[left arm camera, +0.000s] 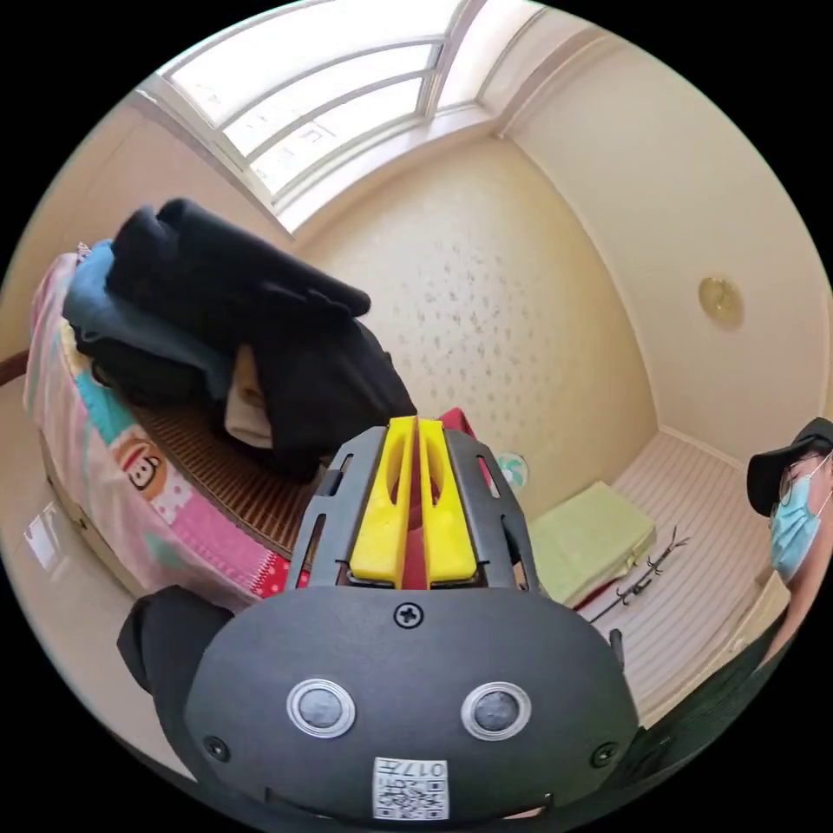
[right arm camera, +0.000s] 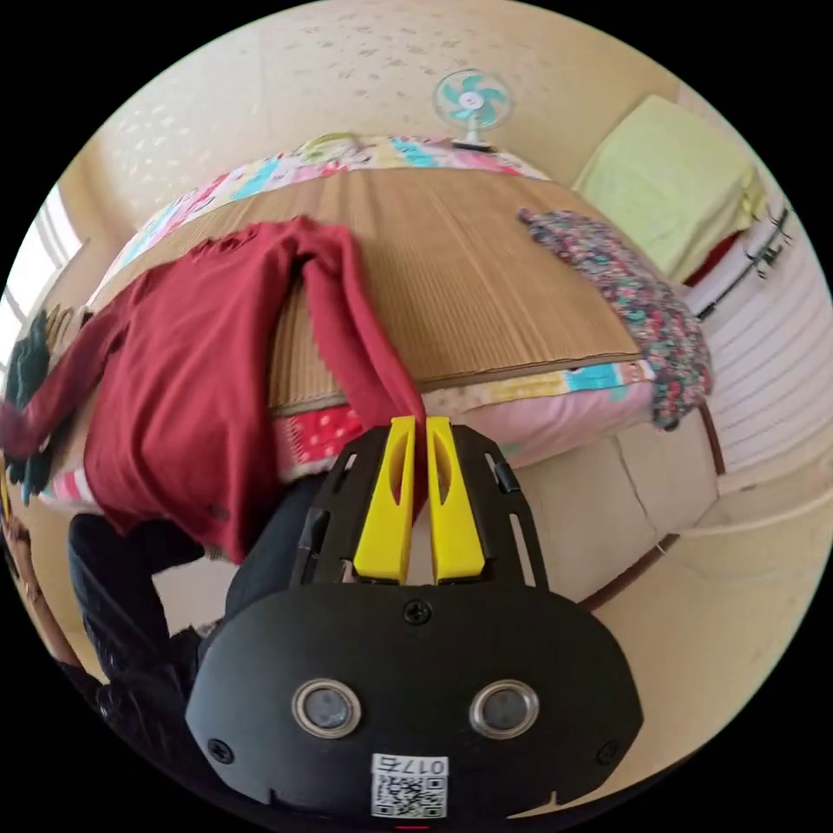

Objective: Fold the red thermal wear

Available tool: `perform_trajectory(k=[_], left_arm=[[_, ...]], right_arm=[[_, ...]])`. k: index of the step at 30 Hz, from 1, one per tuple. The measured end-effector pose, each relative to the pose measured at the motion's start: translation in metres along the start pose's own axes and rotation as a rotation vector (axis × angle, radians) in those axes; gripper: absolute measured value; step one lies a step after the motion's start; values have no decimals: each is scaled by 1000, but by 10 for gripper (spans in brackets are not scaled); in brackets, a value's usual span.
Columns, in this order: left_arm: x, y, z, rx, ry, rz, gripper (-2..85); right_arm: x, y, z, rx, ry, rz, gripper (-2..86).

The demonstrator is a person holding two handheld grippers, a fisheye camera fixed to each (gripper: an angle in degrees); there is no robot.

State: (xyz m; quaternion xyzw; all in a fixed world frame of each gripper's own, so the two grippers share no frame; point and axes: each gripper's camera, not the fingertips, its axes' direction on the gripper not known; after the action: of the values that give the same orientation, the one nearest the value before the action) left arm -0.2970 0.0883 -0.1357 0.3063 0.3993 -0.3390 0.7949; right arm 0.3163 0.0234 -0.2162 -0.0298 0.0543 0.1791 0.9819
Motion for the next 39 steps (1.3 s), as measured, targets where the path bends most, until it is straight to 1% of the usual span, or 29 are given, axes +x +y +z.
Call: perform_trajectory(k=[1, 2, 3, 4, 5, 6, 8, 9, 11, 12, 14, 16, 18, 19, 21, 22, 23, 24, 25, 27, 29, 30, 32, 34, 35, 36, 37, 38, 39], left_arm=[[4, -3, -3, -25, -59, 37, 15], [9, -2, 4, -90, -83, 68, 31], [11, -1, 11, -134, -82, 83, 41], [14, 6, 31, -239, -65, 106, 59], [17, 16, 57, -365, -47, 116, 76], [19, 22, 71, -432, -38, 121, 84], [26, 54, 131, -681, -42, 172, 109], [28, 62, 144, -730, -45, 185, 113], [35, 93, 186, -881, -81, 238, 116], [36, 100, 194, -916, -100, 247, 116], [34, 121, 218, -1031, -171, 280, 111], [34, 119, 214, -988, -212, 310, 91], [30, 117, 213, -1034, -154, 326, 47], [22, 115, 212, -1087, -118, 297, 39], [9, 115, 213, -1235, -88, 230, 30], [3, 118, 213, -1344, -53, 198, 28], [0, 121, 208, -1406, -20, 175, 28], [-2, 121, 203, -1416, -9, 162, 30], [-6, 116, 192, -1400, 8, 132, 34], [-17, 96, 170, -1275, 10, 65, 43], [-50, 50, 134, -972, 9, -107, 65], [-61, 39, 125, -888, 11, -155, 73], [-112, 0, 91, -590, -28, -337, 101], [-148, -21, 73, -425, -93, -456, 120], [-169, -31, 65, -352, -134, -527, 128], [-179, -34, 63, -326, -153, -561, 132], [-198, -35, 58, -287, -182, -643, 133], [-214, -34, 54, -243, -182, -692, 130], [-219, -34, 53, -222, -176, -696, 126]], right_arm=[[37, -4, -15, 53, -17, 179, 38], [66, 0, -28, 113, -78, 320, 40], [75, 5, -33, 148, -123, 358, 42], [80, 14, -37, 203, -225, 378, 47], [70, 21, -31, 209, -324, 345, 54], [60, 23, -26, 192, -365, 311, 59], [-2, 34, 6, 52, -470, 110, 77], [-20, 38, 14, 16, -487, 57, 81], [-89, 60, 45, -114, -555, -126, 91], [-104, 65, 51, -141, -565, -159, 94], [-145, 81, 76, -259, -551, -221, 95], [-161, 84, 79, -296, -468, -276, 88], [-166, 87, 73, -296, -462, -330, 67], [-164, 90, 69, -300, -472, -347, 54], [-158, 98, 65, -334, -429, -362, 42], [-155, 105, 61, -360, -371, -383, 37], [-153, 114, 60, -400, -305, -404, 33], [-152, 119, 60, -425, -264, -411, 31], [-150, 128, 60, -456, -205, -419, 27], [-145, 140, 56, -461, -184, -404, 23], [-141, 149, 47, -424, -142, -397, 17], [-140, 150, 45, -409, -124, -398, 17], [-143, 151, 36, -354, -77, -400, 15], [-147, 149, 29, -319, -92, -405, 14], [-151, 148, 23, -289, -125, -404, 13], [-152, 147, 20, -272, -148, -402, 13], [-153, 146, 13, -237, -202, -389, 11], [-152, 144, 7, -205, -273, -365, 10], [-150, 143, 4, -190, -315, -350, 9]])
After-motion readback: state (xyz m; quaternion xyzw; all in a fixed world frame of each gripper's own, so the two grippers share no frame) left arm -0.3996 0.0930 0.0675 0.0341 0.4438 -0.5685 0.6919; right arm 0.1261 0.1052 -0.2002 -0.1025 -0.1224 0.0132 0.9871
